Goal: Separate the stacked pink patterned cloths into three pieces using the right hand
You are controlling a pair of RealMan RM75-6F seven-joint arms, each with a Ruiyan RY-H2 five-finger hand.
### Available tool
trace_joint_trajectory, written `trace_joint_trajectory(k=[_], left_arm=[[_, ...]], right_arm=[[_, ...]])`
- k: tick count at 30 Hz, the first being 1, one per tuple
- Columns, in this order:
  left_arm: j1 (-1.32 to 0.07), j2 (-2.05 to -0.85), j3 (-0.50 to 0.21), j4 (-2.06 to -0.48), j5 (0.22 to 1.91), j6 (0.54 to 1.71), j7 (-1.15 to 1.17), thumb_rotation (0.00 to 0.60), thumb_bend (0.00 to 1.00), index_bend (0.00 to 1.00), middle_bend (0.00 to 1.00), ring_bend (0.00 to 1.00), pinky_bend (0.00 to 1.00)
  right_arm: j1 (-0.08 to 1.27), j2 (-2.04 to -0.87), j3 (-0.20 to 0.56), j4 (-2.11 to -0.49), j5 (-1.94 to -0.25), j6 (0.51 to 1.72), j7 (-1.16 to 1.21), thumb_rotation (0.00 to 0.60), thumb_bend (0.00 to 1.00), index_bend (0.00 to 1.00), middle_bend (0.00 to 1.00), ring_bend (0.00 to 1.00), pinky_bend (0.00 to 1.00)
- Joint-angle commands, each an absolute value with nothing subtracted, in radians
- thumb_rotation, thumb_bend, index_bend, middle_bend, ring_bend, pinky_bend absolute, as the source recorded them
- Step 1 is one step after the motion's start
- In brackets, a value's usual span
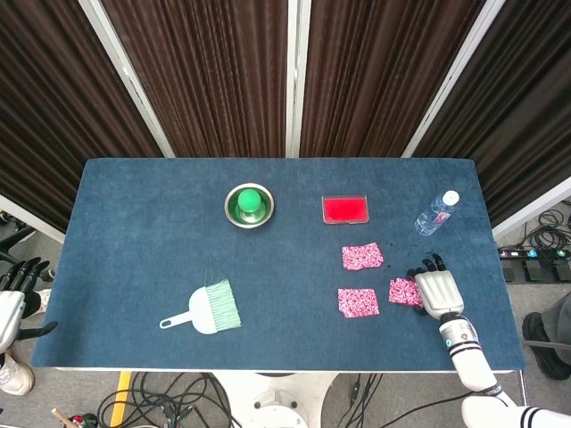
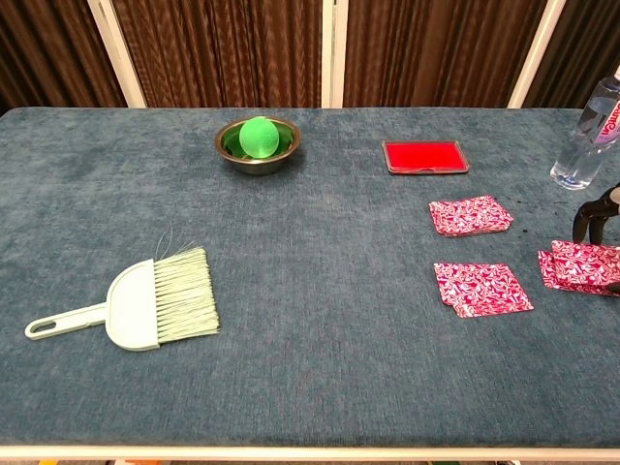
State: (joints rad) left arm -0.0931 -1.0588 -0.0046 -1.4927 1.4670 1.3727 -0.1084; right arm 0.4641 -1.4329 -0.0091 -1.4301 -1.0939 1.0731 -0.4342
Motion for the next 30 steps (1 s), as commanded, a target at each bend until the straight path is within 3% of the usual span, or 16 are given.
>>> trace_joint_trajectory(k=[1, 7, 17, 22, 26, 30], left_arm=[[-0.092, -1.060, -0.004, -1.489, 1.466, 1.372, -0.113, 0.600, 0.00, 0.09, 0.05, 0.04, 0.18], [-0.091, -1.060, -0.003, -1.483, 1.468, 1.377, -0.118, 0.600, 0.00, 0.09, 0.05, 0.04, 0.18], [-0.092, -1.059, -0.004, -1.488, 1.468, 1.378, -0.111, 0.600, 0.00, 0.09, 0.05, 0.04, 0.18], [-0.091, -1.058, -0.005, -1.493, 1.468, 1.383, -0.109, 0.600, 0.00, 0.09, 0.05, 0.04, 0.18], [-0.091, -1.049, -0.009, -1.502, 1.469, 1.391, -0.108, 0.600, 0.00, 0.09, 0.05, 0.04, 0.18], [-0.090, -1.043, -0.014, -1.517, 1.470, 1.403, -0.102, 0.600, 0.00, 0.09, 0.05, 0.04, 0.18]], right_arm=[[0.463, -1.439, -0.004, -1.423, -1.097, 1.068, -0.432, 0.600, 0.14, 0.48, 0.44, 0.14, 0.00], [0.464, -1.441, 0.001, -1.420, -1.090, 1.044, -0.443, 0.600, 0.12, 0.41, 0.43, 0.12, 0.00], [0.466, -1.434, 0.014, -1.436, -1.082, 1.020, -0.449, 0.600, 0.08, 0.17, 0.24, 0.00, 0.00], [0.462, -1.417, 0.018, -1.465, -1.096, 1.035, -0.450, 0.600, 0.06, 0.13, 0.20, 0.00, 0.00], [0.438, -1.367, 0.025, -1.543, -1.163, 1.113, -0.422, 0.600, 0.06, 0.13, 0.19, 0.00, 0.00], [0.376, -1.300, 0.016, -1.612, -1.331, 1.272, -0.299, 0.600, 0.06, 0.13, 0.19, 0.00, 0.00]])
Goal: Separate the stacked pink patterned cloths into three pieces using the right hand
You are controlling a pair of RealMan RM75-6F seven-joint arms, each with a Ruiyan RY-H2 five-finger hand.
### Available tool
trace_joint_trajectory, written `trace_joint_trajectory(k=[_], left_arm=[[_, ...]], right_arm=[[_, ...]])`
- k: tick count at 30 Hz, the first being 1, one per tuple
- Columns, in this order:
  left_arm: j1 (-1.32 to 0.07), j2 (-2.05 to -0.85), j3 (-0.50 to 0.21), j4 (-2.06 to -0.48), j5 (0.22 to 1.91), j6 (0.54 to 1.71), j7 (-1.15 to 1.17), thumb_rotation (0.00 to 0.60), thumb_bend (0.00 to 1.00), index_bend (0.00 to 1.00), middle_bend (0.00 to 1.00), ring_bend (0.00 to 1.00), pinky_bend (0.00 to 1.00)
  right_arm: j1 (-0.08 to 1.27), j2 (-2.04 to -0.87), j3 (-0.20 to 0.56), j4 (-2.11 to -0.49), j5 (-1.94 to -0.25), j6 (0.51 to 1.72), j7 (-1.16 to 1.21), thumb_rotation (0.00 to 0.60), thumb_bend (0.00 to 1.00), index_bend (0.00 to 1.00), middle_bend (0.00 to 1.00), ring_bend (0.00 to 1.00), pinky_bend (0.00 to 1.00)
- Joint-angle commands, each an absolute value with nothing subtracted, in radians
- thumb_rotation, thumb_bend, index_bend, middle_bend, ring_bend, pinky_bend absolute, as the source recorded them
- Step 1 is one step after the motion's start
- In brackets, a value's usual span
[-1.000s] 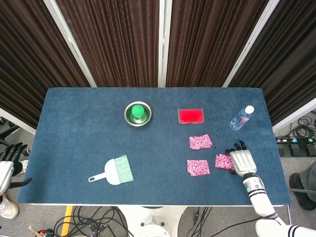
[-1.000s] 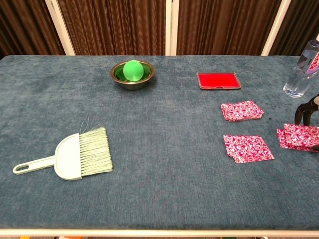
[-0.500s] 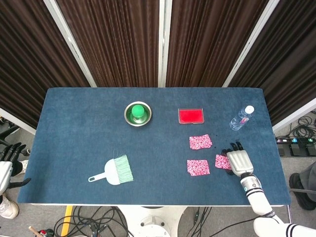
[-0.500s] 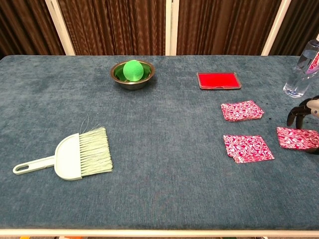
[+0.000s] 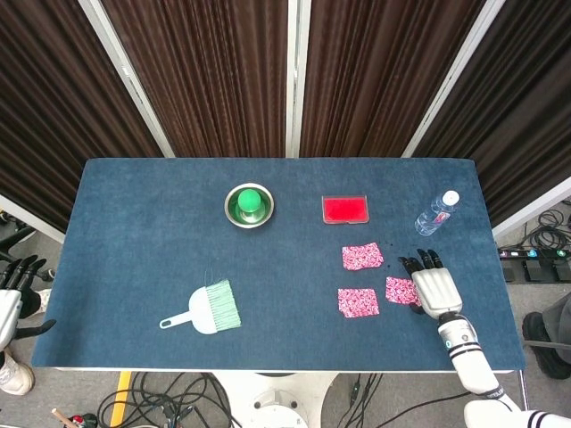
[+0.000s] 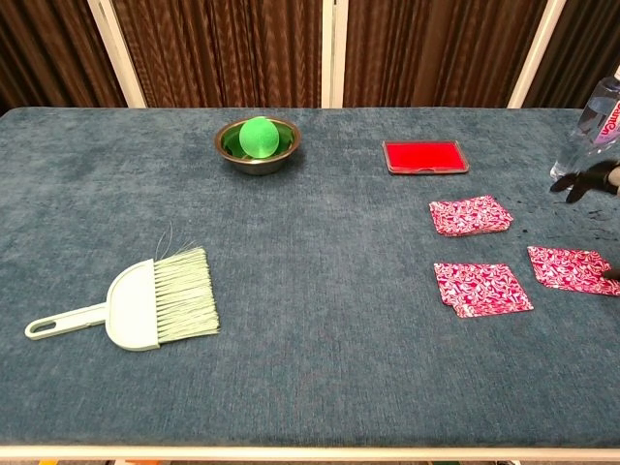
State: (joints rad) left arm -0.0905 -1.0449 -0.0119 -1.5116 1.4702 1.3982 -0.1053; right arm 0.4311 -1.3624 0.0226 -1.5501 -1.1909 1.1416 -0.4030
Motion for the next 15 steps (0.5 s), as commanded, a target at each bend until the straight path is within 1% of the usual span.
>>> trace_joint_trajectory(k=[1, 3, 6, 11, 15], left_arm=[[-0.089, -1.043, -0.015, -1.520, 1.468, 1.404, -0.100, 0.600, 0.00, 0.09, 0.05, 0.04, 0.18], [-0.089, -1.042, -0.015, -1.528, 1.463, 1.401, -0.096, 0.600, 0.00, 0.09, 0.05, 0.04, 0.18], [-0.087, -1.040, -0.015, -1.534, 1.459, 1.400, -0.094, 0.600, 0.00, 0.09, 0.05, 0.04, 0.18], [-0.090, -1.038, -0.018, -1.537, 1.460, 1.400, -0.096, 0.600, 0.00, 0.09, 0.05, 0.04, 0.18], [-0.090, -1.045, -0.019, -1.529, 1.470, 1.410, -0.096, 0.600, 0.00, 0.09, 0.05, 0.04, 0.18]], right_arm=[[0.357, -1.288, 0.010, -1.611, -1.376, 1.318, -0.270, 0.600, 0.07, 0.13, 0.18, 0.00, 0.00], [0.313, -1.269, -0.007, -1.584, -1.456, 1.420, -0.249, 0.600, 0.08, 0.12, 0.17, 0.00, 0.00], [0.255, -1.255, -0.025, -1.549, -1.504, 1.517, -0.264, 0.600, 0.08, 0.09, 0.14, 0.00, 0.00], [0.167, -1.264, -0.034, -1.506, -1.504, 1.611, -0.241, 0.600, 0.08, 0.07, 0.12, 0.00, 0.00], [0.130, -1.284, -0.033, -1.459, -1.493, 1.623, -0.185, 0.600, 0.08, 0.06, 0.11, 0.00, 0.00]])
